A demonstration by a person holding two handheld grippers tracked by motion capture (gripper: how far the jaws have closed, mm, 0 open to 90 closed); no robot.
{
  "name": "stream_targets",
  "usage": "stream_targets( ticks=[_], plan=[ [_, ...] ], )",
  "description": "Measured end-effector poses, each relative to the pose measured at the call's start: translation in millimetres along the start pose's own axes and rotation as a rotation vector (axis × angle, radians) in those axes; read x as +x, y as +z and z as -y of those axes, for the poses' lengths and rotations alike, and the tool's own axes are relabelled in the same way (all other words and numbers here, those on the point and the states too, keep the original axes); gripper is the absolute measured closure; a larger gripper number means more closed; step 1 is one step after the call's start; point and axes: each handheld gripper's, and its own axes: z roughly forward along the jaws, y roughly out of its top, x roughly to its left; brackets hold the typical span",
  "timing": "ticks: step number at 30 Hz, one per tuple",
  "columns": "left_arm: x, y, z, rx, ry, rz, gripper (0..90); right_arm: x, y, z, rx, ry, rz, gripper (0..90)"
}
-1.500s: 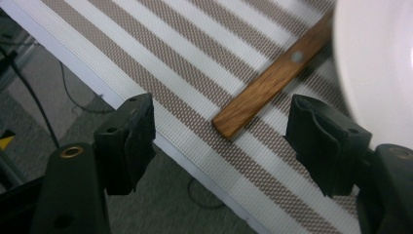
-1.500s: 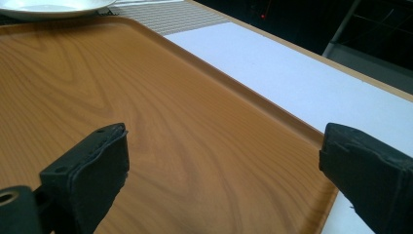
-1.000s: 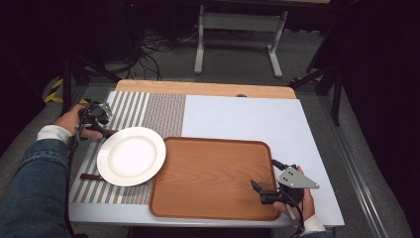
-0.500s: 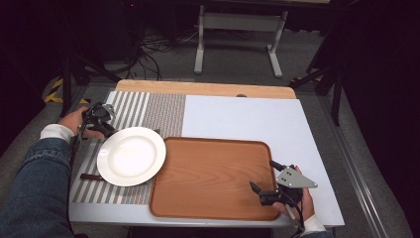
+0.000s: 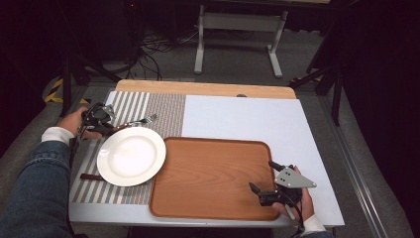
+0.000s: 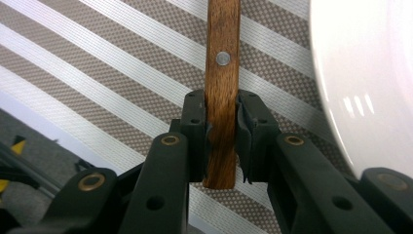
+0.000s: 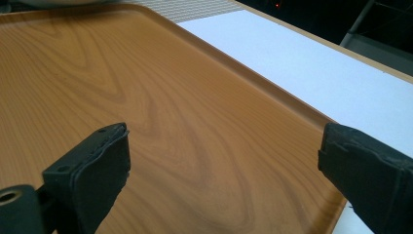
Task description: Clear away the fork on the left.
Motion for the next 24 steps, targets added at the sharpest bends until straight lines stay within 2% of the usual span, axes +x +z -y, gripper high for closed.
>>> stream_targets(
  ticks=[4,9,11,15,24],
  plan=[
    [-1.6,-3.2,-0.6,-0.018,-0.016,-0.098,75.8,-0.5,-0.4,-0.2,-0.004,0.000,0.005,5.9],
    [-0.6,-11.9,3.1,-0.107,-0.071,-0.171,75.9,-0.7,-0.3,0.1,-0.006,-0.001,0.009,5.8],
    [-3.0,-17.3,4.0,-0.160,-0.092,-0.189,75.9,-1.0,-0.6,0.0,-0.006,0.000,0.012,5.8],
    [-9.3,-26.7,4.0,-0.202,-0.100,-0.213,75.9,-1.3,-1.8,-0.7,-0.015,-0.001,0.015,5.8],
    [-32.8,-49.7,-0.8,-0.299,-0.084,-0.252,75.9,-2.2,-5.5,-1.5,-0.046,0.000,0.026,5.7]
  ],
)
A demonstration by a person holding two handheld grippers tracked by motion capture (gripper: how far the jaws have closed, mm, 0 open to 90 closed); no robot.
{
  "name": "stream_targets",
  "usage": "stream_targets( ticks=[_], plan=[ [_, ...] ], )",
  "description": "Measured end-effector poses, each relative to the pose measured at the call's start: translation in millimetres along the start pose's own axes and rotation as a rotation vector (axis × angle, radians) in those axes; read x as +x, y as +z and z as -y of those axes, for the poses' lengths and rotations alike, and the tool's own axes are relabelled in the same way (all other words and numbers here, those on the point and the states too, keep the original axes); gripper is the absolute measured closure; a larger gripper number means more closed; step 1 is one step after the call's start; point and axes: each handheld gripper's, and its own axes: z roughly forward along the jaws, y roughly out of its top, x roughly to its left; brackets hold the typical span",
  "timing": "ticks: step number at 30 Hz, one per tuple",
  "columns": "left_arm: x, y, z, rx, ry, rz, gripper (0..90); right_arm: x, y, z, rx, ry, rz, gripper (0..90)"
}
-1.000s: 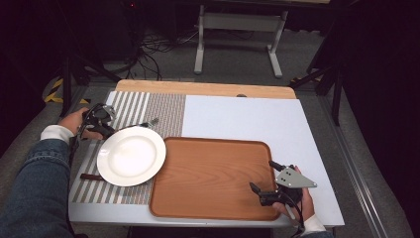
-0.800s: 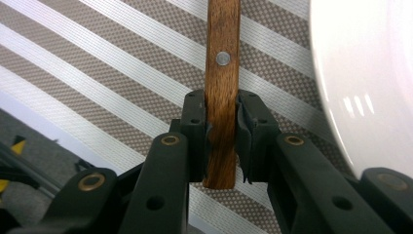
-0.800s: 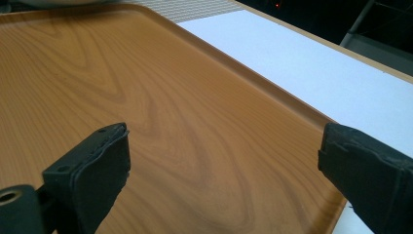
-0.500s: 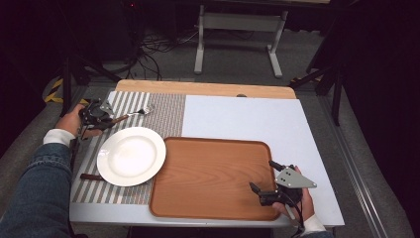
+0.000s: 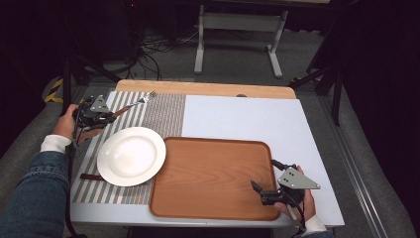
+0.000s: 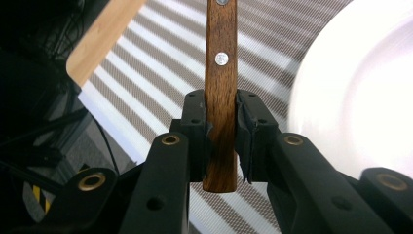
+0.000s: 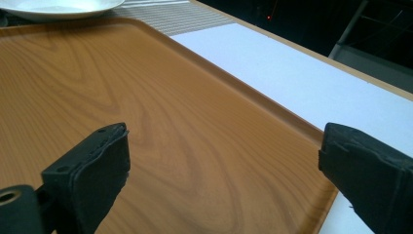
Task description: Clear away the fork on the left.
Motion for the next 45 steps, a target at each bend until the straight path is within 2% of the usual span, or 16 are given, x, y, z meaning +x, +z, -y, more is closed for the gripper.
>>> stream_targets(
  ticks=[5,9,11,12,16,18,21,22,24,29,32,38,40,42,45],
  plan=[
    [-10.8,-12.0,-6.9,-0.053,0.002,0.000,75.9,-0.6,-1.3,0.1,-0.014,0.004,-0.004,5.6],
    [-24.6,-22.7,-10.6,-0.109,-0.012,0.008,75.9,-1.5,-0.4,0.3,-0.020,0.026,-0.002,5.6],
    [-30.8,-26.1,-11.1,-0.123,-0.008,0.019,75.9,-0.9,-1.5,-0.2,-0.027,0.021,-0.002,5.6],
    [-34.7,-28.1,-11.6,-0.128,-0.008,0.009,75.9,-0.9,-1.8,-0.5,-0.033,0.024,-0.001,5.6],
    [-46.8,-31.3,-13.0,-0.164,-0.020,0.032,75.9,0.2,-4.6,-1.1,-0.055,0.028,-0.003,5.6],
    [-49.1,-30.3,-11.7,-0.191,-0.049,0.044,75.9,1.0,-3.7,-0.9,-0.057,0.027,-0.006,5.6],
    [-58.0,-31.5,-13.5,-0.184,-0.052,0.045,75.9,4.4,-1.7,-0.7,-0.053,0.018,-0.023,5.5],
    [-60.3,-32.9,-14.5,-0.179,-0.041,0.036,75.9,5.7,-1.6,-0.8,-0.053,0.006,-0.026,5.5],
    [-66.3,-37.6,-16.6,-0.194,-0.041,0.044,75.9,7.4,-2.4,-1.0,-0.054,-0.007,-0.028,5.5],
    [-88.0,-48.3,-22.8,-0.214,-0.014,0.022,75.9,6.2,-3.5,-1.7,-0.067,-0.006,-0.027,5.5],
    [-104.8,-53.4,-26.5,-0.227,0.011,0.022,75.9,6.2,-4.1,-1.5,-0.067,0.000,-0.006,5.4],
    [-137.0,-54.7,-31.3,-0.240,0.062,0.059,75.9,6.3,-3.1,-1.2,-0.061,-0.001,-0.003,5.4],
    [-141.1,-54.8,-31.8,-0.246,0.068,0.072,75.9,6.6,-2.5,-1.1,-0.058,-0.003,-0.002,5.3],
    [-156.7,-54.2,-33.8,-0.257,0.096,0.095,75.9,6.7,-1.8,-0.5,-0.053,-0.006,-0.002,5.3],
    [-173.1,-51.4,-36.0,-0.255,0.124,0.126,75.9,6.6,-1.8,-0.4,-0.051,-0.008,0.000,5.3]
  ],
)
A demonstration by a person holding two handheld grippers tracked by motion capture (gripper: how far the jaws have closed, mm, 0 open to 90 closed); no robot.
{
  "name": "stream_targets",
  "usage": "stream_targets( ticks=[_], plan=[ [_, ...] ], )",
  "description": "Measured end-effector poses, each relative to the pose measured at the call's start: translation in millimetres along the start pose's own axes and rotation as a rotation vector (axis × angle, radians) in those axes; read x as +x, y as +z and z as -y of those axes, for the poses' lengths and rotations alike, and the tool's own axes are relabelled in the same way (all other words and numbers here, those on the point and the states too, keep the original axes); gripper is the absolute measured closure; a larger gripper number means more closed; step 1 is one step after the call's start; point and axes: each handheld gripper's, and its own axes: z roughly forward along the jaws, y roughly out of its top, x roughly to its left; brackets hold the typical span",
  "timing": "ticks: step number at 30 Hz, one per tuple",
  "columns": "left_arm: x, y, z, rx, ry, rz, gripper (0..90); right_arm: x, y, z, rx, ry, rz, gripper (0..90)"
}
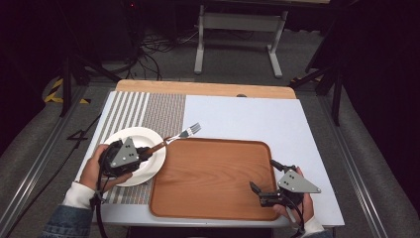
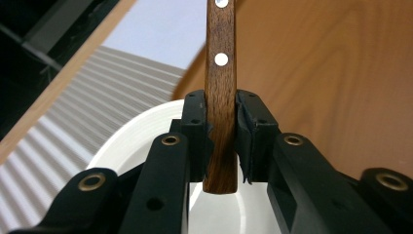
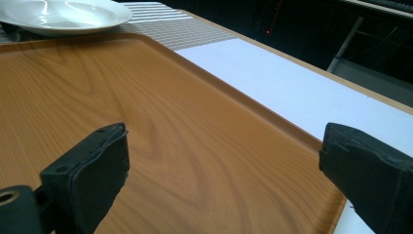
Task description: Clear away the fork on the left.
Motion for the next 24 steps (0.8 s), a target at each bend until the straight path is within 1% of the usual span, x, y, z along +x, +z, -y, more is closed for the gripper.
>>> stream_targets(
  ticks=[1,3,4,6,7,9,11,12,13,15,17,19,24],
  plan=[
    [-5.0,2.5,-1.0,0.002,0.007,0.023,75.9,-0.1,0.0,0.0,0.001,-0.001,0.001,5.4],
    [-16.2,8.8,-3.3,0.028,0.031,0.038,75.9,-0.6,-0.1,0.3,0.000,0.001,0.001,5.3],
    [-21.0,11.9,-3.8,0.033,0.035,0.052,75.9,-1.1,-0.2,0.5,0.001,0.000,0.000,5.3],
    [-30.0,16.8,-4.6,0.036,0.050,0.085,75.9,-1.8,-0.3,0.8,0.002,0.004,0.000,5.4],
    [-34.3,19.2,-4.8,0.032,0.050,0.092,75.9,-2.0,-0.4,0.9,0.003,0.003,0.001,5.3],
    [-41.6,24.4,-4.7,0.032,0.053,0.126,75.8,-2.5,-0.3,1.3,0.003,0.005,0.002,5.4],
    [-49.4,29.8,-5.8,0.058,0.078,0.134,75.8,-2.8,0.1,1.4,0.004,0.006,0.002,5.4],
    [-52.1,31.9,-6.4,0.068,0.085,0.153,75.8,-2.7,0.3,1.4,0.004,0.007,0.001,5.3],
    [-55.5,33.9,-6.6,0.072,0.090,0.161,75.9,-2.7,0.4,1.5,0.005,0.005,0.000,5.3],
    [-60.8,37.9,-6.9,0.091,0.100,0.174,75.8,-2.5,0.4,1.7,0.006,0.004,-0.002,5.3],
    [-64.9,40.8,-7.0,0.095,0.109,0.191,75.8,-2.5,0.5,1.8,0.007,0.003,-0.001,5.3],
    [-68.8,43.0,-7.2,0.110,0.119,0.199,75.8,-2.2,0.7,2.1,0.009,0.004,-0.004,5.4],
    [-72.5,47.4,-6.1,0.126,0.110,0.215,75.8,-2.6,1.0,2.3,0.011,0.002,-0.003,5.4]
  ],
)
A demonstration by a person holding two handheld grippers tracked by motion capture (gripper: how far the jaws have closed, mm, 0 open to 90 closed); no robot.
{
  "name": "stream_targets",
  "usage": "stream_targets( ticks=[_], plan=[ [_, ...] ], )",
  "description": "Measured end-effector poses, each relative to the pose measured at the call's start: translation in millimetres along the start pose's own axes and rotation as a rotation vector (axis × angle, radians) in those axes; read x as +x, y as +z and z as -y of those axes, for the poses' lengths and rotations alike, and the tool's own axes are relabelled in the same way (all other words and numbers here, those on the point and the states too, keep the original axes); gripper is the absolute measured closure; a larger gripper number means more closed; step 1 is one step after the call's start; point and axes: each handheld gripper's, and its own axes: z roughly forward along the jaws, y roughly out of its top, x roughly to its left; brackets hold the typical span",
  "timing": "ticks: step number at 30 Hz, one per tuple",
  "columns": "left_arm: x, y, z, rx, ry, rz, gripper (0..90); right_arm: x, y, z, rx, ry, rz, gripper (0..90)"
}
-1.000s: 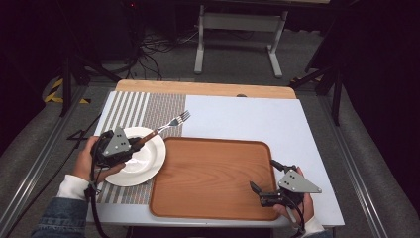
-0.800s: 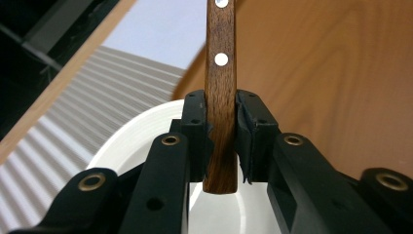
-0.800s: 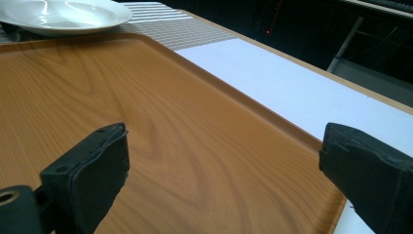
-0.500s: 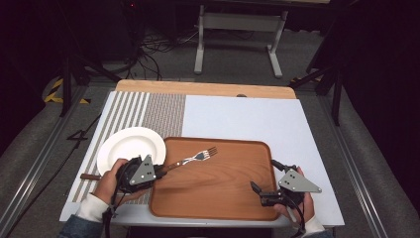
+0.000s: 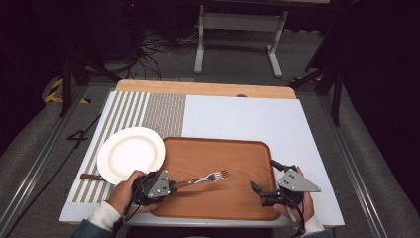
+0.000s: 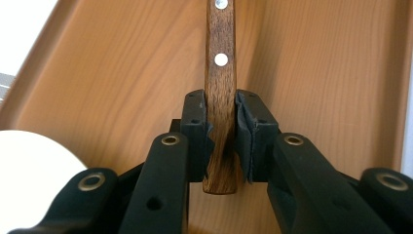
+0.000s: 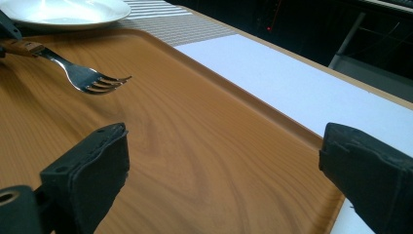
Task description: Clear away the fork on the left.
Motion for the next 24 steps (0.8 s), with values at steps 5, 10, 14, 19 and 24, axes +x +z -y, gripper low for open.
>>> stream_targets(
  ticks=[5,10,14,19,24],
  plan=[
    [-3.9,7.7,0.6,0.016,-0.006,0.013,75.7,-0.5,0.4,0.5,0.002,0.005,-0.002,5.4],
    [-4.6,10.3,1.8,0.019,-0.021,0.026,75.5,-0.4,0.4,0.6,0.002,0.004,-0.007,5.4],
    [-4.2,9.2,5.3,0.004,-0.044,0.034,75.3,-0.4,0.3,0.8,0.001,0.007,-0.007,5.4],
    [-4.7,3.6,12.0,-0.018,-0.079,0.044,70.1,-1.1,-0.3,0.6,-0.002,0.009,-0.006,5.3],
    [-5.0,-10.8,18.1,-0.091,-0.099,0.064,69.5,-1.3,-1.3,0.8,-0.005,0.012,-0.004,5.2]
  ],
)
